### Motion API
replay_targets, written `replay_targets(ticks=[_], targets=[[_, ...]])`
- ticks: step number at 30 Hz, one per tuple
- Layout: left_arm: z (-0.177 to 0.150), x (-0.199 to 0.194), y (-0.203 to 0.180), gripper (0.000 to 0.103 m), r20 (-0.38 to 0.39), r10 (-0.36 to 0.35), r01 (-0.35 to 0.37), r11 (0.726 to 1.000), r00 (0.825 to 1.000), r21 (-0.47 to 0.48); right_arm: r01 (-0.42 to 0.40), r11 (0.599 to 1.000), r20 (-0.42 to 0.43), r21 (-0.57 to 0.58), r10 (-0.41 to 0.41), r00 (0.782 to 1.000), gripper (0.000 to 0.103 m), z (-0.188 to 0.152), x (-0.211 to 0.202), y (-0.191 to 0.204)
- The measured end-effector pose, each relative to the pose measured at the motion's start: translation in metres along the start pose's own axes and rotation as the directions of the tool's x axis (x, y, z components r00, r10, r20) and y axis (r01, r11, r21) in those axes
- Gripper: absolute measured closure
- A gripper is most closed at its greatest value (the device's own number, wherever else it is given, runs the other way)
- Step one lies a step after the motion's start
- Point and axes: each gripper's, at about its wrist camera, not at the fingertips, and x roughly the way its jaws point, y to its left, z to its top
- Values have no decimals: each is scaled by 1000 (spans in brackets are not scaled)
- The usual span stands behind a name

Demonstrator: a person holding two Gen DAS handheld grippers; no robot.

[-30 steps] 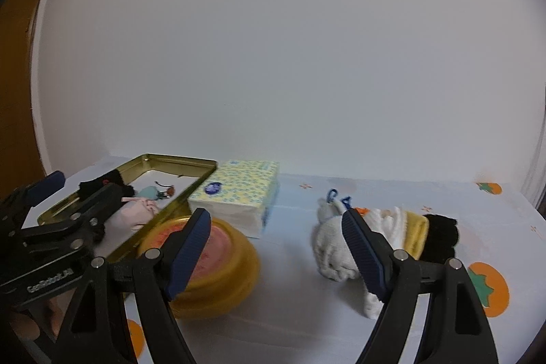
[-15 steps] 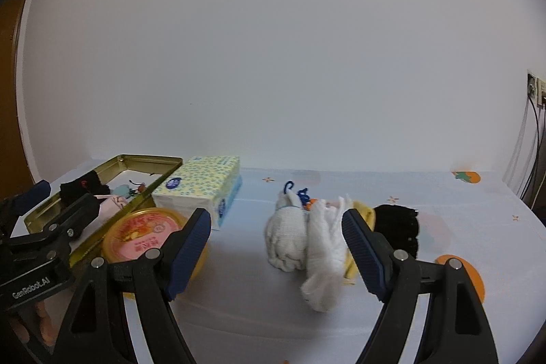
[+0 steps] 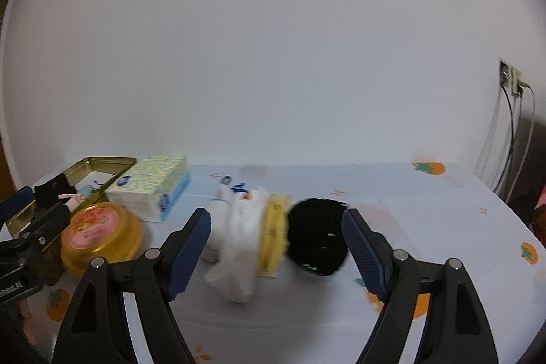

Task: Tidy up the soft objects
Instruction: 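Move the right tool toward the black scrunchie beside the white gloves, then grasp the white rolled towel with the left tool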

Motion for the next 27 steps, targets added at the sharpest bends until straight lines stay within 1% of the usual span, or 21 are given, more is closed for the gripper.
replay_targets(ticks=[6,9,10,11,13,14,15,16,18,20,21,22,23,24,25,26,27], targets=[[1,7,-20,0,-31,-32,33,999,999,14,63,998,-33,23,-63,997,22,0,4,-28],[1,10,-33,0,-47,-58,59,998,997,31,81,996,-58,38,-79,995,22,0,8,-40],[1,11,-37,0,-50,-70,72,997,996,38,82,995,-66,48,-79,995,27,0,9,-45],[1,12,-42,0,-53,-87,89,995,995,44,83,995,-72,55,-79,994,33,0,10,-49],[1,14,-51,1,-62,-116,119,992,991,51,89,994,-96,63,-82,992,57,0,14,-56],[1,15,-56,1,-69,-132,136,989,989,54,88,994,-106,71,-80,991,60,-1,15,-59],[1,17,-61,1,-78,-154,158,986,985,58,83,993,-117,89,-73,991,61,-2,17,-63],[2,20,-70,2,-93,-184,191,980,978,64,79,991,-122,104,-66,990,61,-2,17,-66],[2,27,-83,4,-122,-219,230,970,968,82,65,989,-132,129,-48,990,61,-4,15,-71],[2,38,-102,14,-174,-241,262,959,955,110,41,986,-134,159,-19,991,60,-4,15,-73],[1,46,-112,16,-215,-246,276,953,945,122,33,985,-133,171,-10,991,60,-4,14,-74],[1,53,-118,22,-243,-247,283,951,938,124,29,984,-132,178,-5,991,60,-4,14,-75],[0,61,-124,30,-281,-250,292,949,927,119,22,981,-131,191,3,991,60,-3,13,-77],[-1,69,-129,34,-318,-249,297,948,915,113,16,979,-130,205,11,991,60,-3,13,-78],[-3,75,-133,41,-347,-247,300,948,905,107,7,974,-131,226,23,991,60,-3,13,-82],[-5,84,-137,51,-386,-248,306,947,889,96,4,971,-132,238,28,991,60,-3,13,-84],[-7,91,-140,57,-420,-252,314,946,872,83,2,968,-137,251,33,990,60,-3,13,-86]])
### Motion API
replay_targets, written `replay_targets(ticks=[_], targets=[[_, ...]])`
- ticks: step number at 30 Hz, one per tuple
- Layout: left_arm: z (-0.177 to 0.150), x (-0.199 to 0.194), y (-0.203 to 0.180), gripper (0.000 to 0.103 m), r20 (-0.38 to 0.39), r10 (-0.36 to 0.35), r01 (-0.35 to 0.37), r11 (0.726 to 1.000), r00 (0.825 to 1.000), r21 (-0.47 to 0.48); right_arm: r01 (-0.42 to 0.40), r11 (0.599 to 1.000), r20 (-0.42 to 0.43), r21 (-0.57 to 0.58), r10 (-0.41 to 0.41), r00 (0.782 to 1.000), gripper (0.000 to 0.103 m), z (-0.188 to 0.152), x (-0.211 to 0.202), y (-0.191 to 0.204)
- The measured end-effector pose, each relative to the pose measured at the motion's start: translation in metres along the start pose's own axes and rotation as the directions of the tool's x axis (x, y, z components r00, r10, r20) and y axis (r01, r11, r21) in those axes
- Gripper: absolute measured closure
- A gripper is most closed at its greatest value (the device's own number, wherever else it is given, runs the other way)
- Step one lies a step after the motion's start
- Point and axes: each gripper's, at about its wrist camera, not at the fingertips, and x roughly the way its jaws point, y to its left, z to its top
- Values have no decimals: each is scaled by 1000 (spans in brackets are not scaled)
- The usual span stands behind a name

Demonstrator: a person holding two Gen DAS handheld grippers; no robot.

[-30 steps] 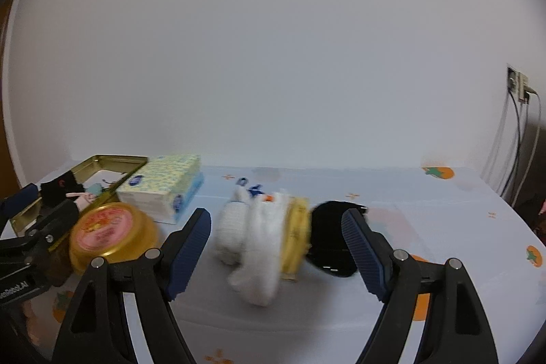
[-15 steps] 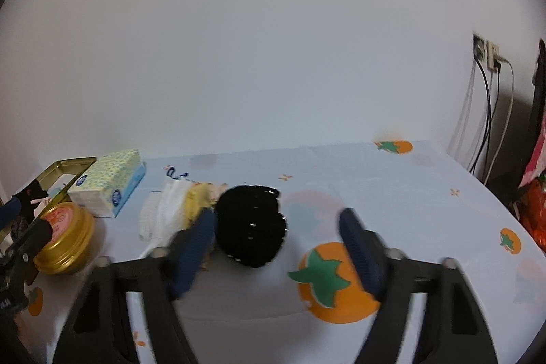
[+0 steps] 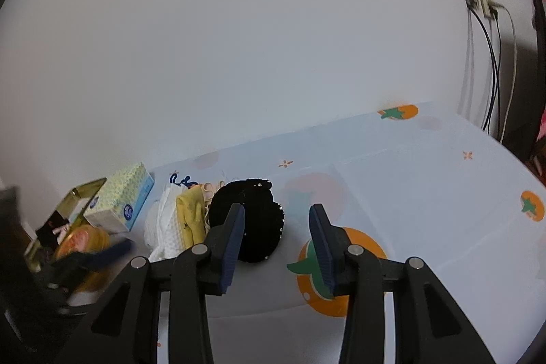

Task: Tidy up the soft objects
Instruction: 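Grasp the white rolled towel with the left tool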

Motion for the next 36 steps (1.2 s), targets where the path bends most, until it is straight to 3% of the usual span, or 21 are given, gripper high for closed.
replay_targets(ticks=[1,5,9,10,13,21,29,35,36], targets=[[2,6,0,64,-27,-9,8,1000,1000,-9,-6,1000,-7,10,6,1000,60,0,1,-1],[6,30,10,70,-122,-81,69,992,989,-101,-32,999,-28,38,33,999,60,0,3,-3],[10,27,25,73,-92,-142,123,975,986,-184,-42,999,-25,19,43,999,60,-2,1,3],[10,24,29,82,-79,-159,141,970,984,-199,-44,999,-25,14,44,999,60,-2,1,3],[8,7,35,85,-5,-191,186,959,982,-212,-47,999,-28,11,48,998,60,-3,3,2],[-9,-53,52,85,130,-164,178,978,978,-109,-95,995,-40,-18,94,995,60,-7,6,9],[-8,-93,97,85,252,-67,110,981,965,-162,-134,980,-39,-148,130,991,60,-15,6,41],[-3,-95,100,85,300,-34,93,978,953,-186,-165,963,-41,-214,160,986,61,-10,17,73],[-3,-96,99,85,302,-31,90,979,953,-184,-169,960,-46,-222,163,986,68,-8,21,80]])
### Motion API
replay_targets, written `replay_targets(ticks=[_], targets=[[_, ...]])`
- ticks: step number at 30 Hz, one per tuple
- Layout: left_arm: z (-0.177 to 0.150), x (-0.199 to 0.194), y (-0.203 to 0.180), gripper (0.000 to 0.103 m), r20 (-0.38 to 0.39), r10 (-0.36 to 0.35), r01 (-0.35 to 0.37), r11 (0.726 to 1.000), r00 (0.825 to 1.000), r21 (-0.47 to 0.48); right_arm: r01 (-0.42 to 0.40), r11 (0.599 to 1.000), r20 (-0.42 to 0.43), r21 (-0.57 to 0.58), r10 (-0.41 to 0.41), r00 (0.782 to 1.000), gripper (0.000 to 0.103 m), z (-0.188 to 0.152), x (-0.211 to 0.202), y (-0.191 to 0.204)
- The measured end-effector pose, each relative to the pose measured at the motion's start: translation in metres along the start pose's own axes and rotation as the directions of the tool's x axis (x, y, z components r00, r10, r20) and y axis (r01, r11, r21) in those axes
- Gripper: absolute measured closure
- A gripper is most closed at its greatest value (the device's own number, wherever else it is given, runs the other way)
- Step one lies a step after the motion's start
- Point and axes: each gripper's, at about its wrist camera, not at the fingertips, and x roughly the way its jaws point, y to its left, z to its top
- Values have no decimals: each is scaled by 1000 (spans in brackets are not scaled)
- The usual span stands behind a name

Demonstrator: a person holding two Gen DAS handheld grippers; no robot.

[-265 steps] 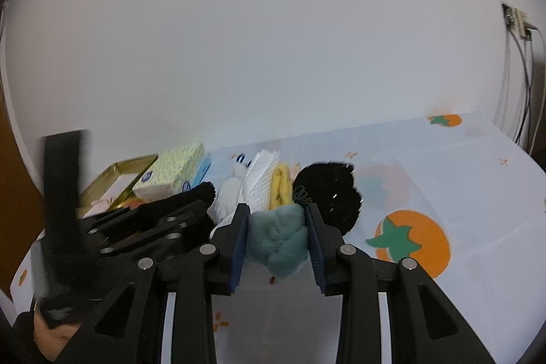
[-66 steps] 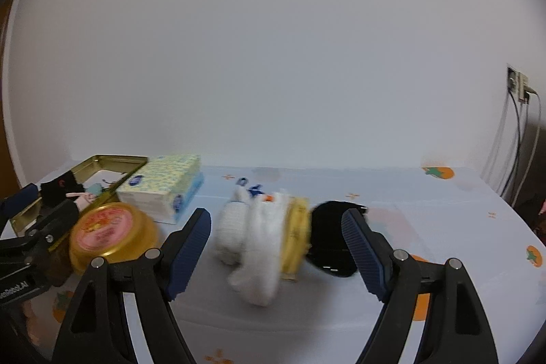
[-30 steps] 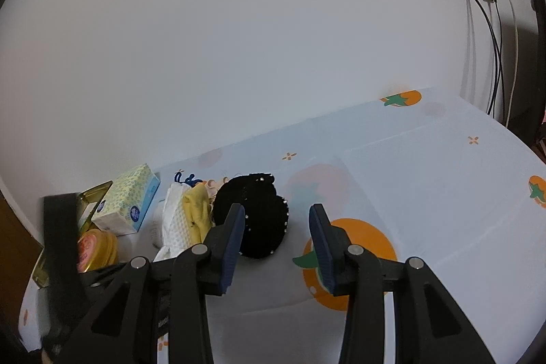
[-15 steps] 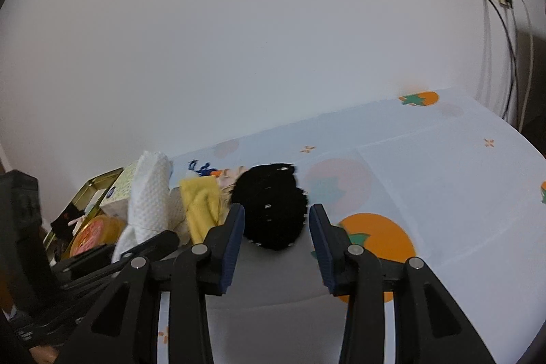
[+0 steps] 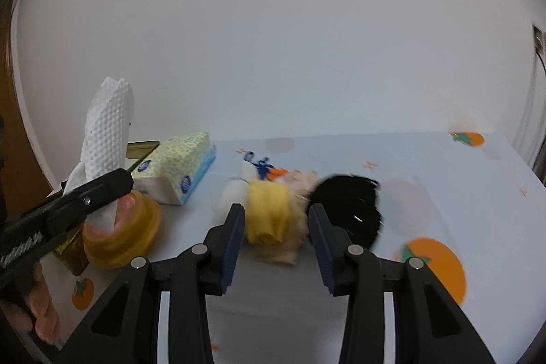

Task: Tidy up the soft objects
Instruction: 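Grasp the white rolled towel with the left tool, then grasp the yellow cloth with the right tool while the left tool holds the towel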

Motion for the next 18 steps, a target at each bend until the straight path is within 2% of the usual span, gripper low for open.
replay_targets(ticks=[1,2,7,11,13,15,17,18], targets=[[0,-1,0,85,1,1,-1,1000,1000,2,-1,1000,-18,-13,1,1000,80,3,8,6],[0,1,-1,85,3,5,-5,1000,1000,3,1,1000,-40,-23,-2,999,82,5,17,9],[-1,-8,10,85,18,46,-46,999,999,16,16,999,-162,-38,-22,986,82,8,66,21],[1,-10,20,85,7,50,-50,999,999,-20,73,997,-233,23,-66,970,82,9,88,7],[1,-10,21,85,3,49,-49,998,999,-27,45,996,-295,78,-20,955,82,6,101,-3],[1,-9,21,85,-3,48,-48,998,999,-29,13,991,-285,129,25,958,82,6,102,-12],[0,-8,20,85,-7,48,-48,999,999,-26,8,992,-283,129,29,959,84,6,101,-11],[-1,-8,19,85,-6,48,-49,999,999,-23,6,993,-276,121,28,961,92,6,99,-10]])
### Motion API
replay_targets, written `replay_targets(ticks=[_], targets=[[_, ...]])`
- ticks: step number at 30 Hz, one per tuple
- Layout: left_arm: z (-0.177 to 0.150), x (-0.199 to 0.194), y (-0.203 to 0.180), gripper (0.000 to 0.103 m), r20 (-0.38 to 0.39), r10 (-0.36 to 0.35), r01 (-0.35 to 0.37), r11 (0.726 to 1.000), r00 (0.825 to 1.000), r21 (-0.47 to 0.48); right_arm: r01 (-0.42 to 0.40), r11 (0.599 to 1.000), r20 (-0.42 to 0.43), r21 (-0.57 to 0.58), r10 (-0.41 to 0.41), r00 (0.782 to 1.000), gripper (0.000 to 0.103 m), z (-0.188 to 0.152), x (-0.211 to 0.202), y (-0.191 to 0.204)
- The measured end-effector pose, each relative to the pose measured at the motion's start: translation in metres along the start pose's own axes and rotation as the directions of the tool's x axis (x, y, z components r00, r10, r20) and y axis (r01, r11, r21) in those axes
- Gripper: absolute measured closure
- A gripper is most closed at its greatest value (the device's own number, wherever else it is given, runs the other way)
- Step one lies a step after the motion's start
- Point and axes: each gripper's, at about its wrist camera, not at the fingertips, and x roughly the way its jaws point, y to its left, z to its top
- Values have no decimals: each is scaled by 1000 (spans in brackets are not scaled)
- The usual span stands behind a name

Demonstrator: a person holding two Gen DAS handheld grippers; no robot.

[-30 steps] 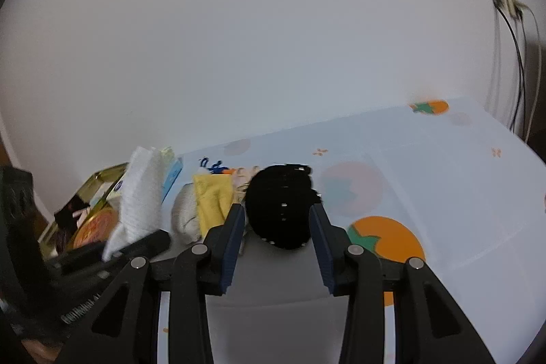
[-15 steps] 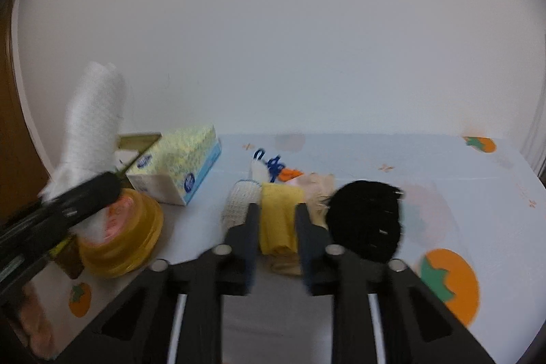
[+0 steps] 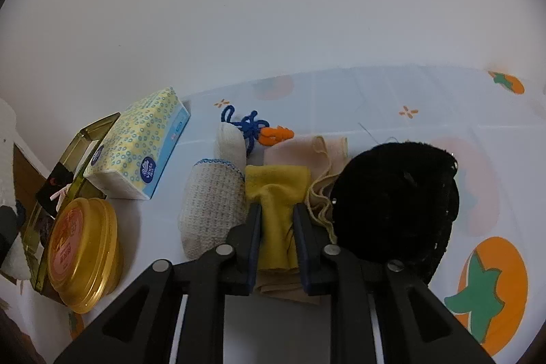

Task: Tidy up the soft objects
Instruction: 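Grasp the yellow cloth with the right tool while the left tool holds the towel, then carry towel and yellow cloth into the gold tin and open both tools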

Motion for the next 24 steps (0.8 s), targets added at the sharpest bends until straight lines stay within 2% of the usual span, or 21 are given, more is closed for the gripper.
replay_targets(ticks=[4,6,9,13,19,24], targets=[[0,0,2,85,2,-2,2,1000,1000,-4,-27,1000,106,-6,28,994,93,-6,-26,5],[1,0,4,85,5,-6,6,1000,1000,-7,-67,998,200,11,63,978,93,-10,-50,6],[0,-2,4,85,8,-8,8,1000,1000,-7,-85,996,289,31,72,955,93,-14,-71,11],[0,-4,3,85,11,-4,4,1000,1000,0,-107,993,332,50,85,939,93,-25,-87,20],[-1,-6,8,85,8,12,-12,1000,1000,25,-75,997,410,22,60,910,93,-42,-121,36],[-1,-8,13,85,9,37,-37,998,999,43,-88,996,407,-12,86,909,93,-48,-121,57]])
